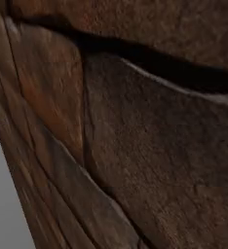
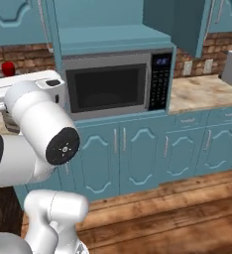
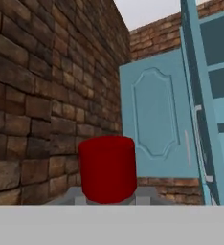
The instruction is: Get the candle and the liquor from the cabinet and move them to the dining counter.
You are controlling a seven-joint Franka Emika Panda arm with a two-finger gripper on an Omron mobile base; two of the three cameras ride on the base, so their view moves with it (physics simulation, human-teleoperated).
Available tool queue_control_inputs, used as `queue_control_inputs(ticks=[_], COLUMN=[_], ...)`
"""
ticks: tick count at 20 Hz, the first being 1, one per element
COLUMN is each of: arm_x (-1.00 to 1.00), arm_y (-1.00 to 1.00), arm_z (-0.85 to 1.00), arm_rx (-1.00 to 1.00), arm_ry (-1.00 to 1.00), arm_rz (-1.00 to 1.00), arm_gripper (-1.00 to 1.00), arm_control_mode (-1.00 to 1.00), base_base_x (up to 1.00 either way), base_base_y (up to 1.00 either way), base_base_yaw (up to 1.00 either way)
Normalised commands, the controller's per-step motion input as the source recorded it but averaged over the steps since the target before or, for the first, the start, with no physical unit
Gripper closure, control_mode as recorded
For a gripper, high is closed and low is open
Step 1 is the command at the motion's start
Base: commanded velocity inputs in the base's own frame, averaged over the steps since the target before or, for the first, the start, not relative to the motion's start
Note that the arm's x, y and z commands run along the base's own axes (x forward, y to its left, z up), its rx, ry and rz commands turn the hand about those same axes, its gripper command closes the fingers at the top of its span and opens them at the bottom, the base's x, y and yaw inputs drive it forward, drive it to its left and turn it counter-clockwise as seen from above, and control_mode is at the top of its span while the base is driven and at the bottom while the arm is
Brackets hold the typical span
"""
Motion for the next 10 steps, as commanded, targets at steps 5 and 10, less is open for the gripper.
queue_control_inputs(ticks=[5,10], arm_x=[0.0,0.0], arm_y=[0.0,0.0], arm_z=[0.0,0.0], arm_rx=[0.0,0.0], arm_ry=[0.0,0.0], arm_rz=[0.0,0.0], arm_gripper=[1.0,1.0], arm_control_mode=[1.0,1.0], base_base_x=[-0.57,-0.57], base_base_y=[0.11,-0.15], base_base_yaw=[-0.46,-0.4])
